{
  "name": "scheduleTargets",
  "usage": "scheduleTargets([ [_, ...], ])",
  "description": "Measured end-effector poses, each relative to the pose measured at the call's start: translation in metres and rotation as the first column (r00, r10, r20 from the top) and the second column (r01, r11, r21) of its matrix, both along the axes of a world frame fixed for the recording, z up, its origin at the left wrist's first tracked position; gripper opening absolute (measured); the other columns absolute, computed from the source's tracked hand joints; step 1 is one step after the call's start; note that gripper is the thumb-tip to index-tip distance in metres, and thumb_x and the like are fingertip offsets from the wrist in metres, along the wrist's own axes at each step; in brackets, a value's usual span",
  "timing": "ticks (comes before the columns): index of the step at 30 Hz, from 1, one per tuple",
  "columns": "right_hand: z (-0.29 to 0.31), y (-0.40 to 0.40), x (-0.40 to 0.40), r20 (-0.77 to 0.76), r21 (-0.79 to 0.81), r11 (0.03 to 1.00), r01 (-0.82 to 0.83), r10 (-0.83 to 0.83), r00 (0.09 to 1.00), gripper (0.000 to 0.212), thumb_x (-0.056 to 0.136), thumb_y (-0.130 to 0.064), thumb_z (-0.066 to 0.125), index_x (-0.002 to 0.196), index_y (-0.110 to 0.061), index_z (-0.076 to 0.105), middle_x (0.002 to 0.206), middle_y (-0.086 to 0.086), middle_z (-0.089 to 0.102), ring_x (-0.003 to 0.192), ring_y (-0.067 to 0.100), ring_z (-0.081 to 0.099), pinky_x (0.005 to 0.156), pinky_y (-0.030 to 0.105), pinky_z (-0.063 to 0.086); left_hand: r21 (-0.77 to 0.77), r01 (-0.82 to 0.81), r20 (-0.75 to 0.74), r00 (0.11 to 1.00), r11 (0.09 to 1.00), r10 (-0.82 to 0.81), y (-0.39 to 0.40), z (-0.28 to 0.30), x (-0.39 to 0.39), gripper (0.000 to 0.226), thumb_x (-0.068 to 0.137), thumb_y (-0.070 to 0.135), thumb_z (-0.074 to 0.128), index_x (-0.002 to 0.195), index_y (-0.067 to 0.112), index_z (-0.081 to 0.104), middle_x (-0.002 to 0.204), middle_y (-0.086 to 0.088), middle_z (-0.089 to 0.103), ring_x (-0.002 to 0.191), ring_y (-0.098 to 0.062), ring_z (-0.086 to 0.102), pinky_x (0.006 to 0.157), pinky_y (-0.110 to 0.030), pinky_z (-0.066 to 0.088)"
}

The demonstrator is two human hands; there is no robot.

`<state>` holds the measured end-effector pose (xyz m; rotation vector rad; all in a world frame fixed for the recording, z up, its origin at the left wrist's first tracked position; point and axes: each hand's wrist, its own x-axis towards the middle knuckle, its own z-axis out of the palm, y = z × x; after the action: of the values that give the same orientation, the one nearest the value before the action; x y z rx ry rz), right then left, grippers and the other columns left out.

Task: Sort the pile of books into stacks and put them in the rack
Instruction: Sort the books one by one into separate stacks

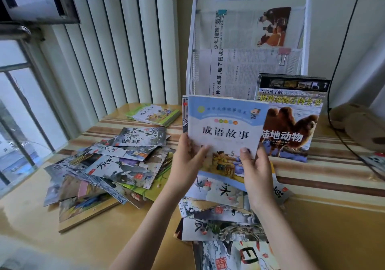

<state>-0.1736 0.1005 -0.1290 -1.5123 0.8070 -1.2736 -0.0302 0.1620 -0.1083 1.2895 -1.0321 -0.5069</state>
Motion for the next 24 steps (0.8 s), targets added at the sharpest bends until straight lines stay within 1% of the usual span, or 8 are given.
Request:
scheduleTargets([
  [2,0.000,-0.004,-0.001,-0.089,-0.022,0.999,-0.035,0.033,0.995,0.041,0.086,-0.056,0.049,0.107,-0.020,0.047,0.094,0.000,0.054,0.086,0.007,0.055,0.075,0.028,0.041,0.010,-0.026,0.067,0.997,1.000,0.026,-0.003,-0.013,0.001,0.027,0.090,0.010,0.062,0.111,0.014,0.045,0.101,0.003,0.064,0.092,-0.011,0.065,0.080,-0.031,0.057],
  [4,-0.005,-0.007,0.000,-0.260,-0.062,0.995,-0.079,0.060,0.964,0.034,0.093,-0.035,0.052,0.109,-0.007,0.042,0.084,0.014,0.048,0.076,0.020,0.055,0.069,0.028,0.036,0.038,-0.066,0.081,0.995,0.997,0.063,-0.005,-0.026,0.005,0.032,0.089,0.009,0.062,0.113,0.017,0.042,0.102,0.010,0.062,0.089,-0.001,0.063,0.080,-0.028,0.055],
  [8,-0.023,-0.008,0.002,-0.400,-0.095,0.995,-0.005,-0.034,0.916,0.023,0.094,-0.019,0.055,0.109,-0.012,0.039,0.087,0.002,0.053,0.080,0.018,0.054,0.068,0.029,0.041,0.140,-0.089,0.157,0.985,0.986,0.067,-0.008,-0.053,0.011,0.037,0.089,0.013,0.063,0.119,0.016,0.041,0.103,0.013,0.061,0.093,0.005,0.060,0.076,-0.015,0.050],
  [12,-0.026,-0.005,0.003,-0.320,-0.072,0.997,0.035,-0.056,0.946,0.027,0.094,-0.018,0.054,0.117,-0.008,0.045,0.097,-0.005,0.055,0.085,0.004,0.054,0.077,0.028,0.043,0.141,-0.099,0.179,0.981,0.985,0.073,-0.008,-0.060,0.011,0.034,0.089,0.013,0.064,0.116,0.017,0.043,0.102,0.015,0.061,0.090,0.011,0.059,0.073,-0.007,0.047],
  [16,-0.020,-0.009,-0.005,-0.204,-0.053,0.993,0.106,-0.114,0.972,0.044,0.095,-0.015,0.054,0.136,-0.012,0.041,0.128,-0.008,0.050,0.115,0.006,0.047,0.093,0.018,0.036,0.135,-0.064,0.213,0.976,0.989,0.034,-0.006,-0.059,0.010,0.017,0.092,0.025,0.059,0.103,0.012,0.052,0.093,-0.006,0.066,0.087,-0.018,0.062,0.073,-0.032,0.050],
  [18,-0.016,-0.017,-0.014,-0.103,-0.034,0.992,0.122,-0.125,0.987,0.041,0.094,-0.011,0.054,0.134,-0.014,0.047,0.127,-0.003,0.055,0.115,0.008,0.051,0.097,0.025,0.041,0.159,-0.067,0.226,0.974,0.985,0.030,-0.006,-0.056,0.014,0.014,0.094,0.024,0.053,0.102,0.016,0.062,0.094,-0.001,0.068,0.089,-0.014,0.063,0.077,-0.028,0.051],
  [20,-0.013,-0.024,-0.020,-0.049,0.011,0.996,0.090,-0.090,0.995,0.042,0.094,-0.010,0.055,0.135,-0.015,0.047,0.131,0.001,0.055,0.120,0.013,0.051,0.102,0.029,0.041,0.163,-0.010,0.092,0.996,0.987,-0.005,-0.004,-0.045,0.017,0.021,0.093,0.027,0.051,0.108,0.021,0.065,0.103,0.006,0.069,0.097,-0.004,0.063,0.079,-0.013,0.048],
  [24,-0.003,-0.029,-0.004,-0.030,0.006,0.996,-0.093,0.093,0.995,0.039,0.094,-0.015,0.055,0.133,-0.018,0.048,0.129,-0.001,0.057,0.120,0.011,0.052,0.097,0.021,0.042,0.191,0.124,-0.035,0.992,0.974,-0.120,0.001,-0.027,0.019,0.043,0.084,0.052,0.058,0.118,0.027,0.056,0.111,0.008,0.063,0.100,-0.008,0.062,0.077,-0.019,0.050],
])
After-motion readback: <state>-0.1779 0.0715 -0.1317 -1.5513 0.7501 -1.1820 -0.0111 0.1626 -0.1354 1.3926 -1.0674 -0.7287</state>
